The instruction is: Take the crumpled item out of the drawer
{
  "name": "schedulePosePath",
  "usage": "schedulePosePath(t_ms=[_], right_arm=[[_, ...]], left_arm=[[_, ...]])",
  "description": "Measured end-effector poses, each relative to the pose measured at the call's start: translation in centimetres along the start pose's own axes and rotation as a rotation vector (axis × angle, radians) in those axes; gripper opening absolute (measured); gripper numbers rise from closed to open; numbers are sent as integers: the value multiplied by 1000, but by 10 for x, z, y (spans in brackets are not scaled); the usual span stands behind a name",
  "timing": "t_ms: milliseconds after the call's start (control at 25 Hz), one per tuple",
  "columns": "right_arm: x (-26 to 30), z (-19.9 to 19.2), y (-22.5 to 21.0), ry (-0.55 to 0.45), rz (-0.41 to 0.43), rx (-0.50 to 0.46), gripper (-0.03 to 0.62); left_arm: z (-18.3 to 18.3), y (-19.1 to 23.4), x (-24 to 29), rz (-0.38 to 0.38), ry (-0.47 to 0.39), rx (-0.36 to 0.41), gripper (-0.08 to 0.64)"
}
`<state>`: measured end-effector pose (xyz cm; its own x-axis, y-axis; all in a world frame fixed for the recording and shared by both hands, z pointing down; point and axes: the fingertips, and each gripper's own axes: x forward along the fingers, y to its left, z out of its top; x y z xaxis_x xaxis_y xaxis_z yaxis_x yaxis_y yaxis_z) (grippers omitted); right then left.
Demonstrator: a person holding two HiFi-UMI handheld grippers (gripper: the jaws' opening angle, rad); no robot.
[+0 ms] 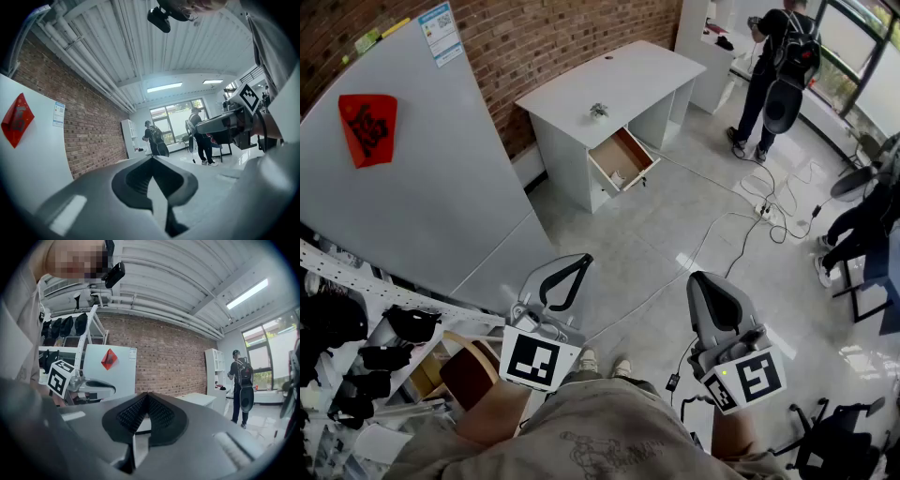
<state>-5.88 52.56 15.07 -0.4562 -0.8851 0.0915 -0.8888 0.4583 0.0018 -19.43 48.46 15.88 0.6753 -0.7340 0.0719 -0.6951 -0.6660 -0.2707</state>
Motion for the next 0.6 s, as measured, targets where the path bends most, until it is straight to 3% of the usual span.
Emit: schedulePosePath(t_ms=[360,600], right_arm=[[-14,-3,-4,2,-10,39,28],[-25,-8,-11,7,35,42,28]], left_arm=[[1,-6,-6,9,15,-34,0],[-3,-22,1,25,40,-43,0]])
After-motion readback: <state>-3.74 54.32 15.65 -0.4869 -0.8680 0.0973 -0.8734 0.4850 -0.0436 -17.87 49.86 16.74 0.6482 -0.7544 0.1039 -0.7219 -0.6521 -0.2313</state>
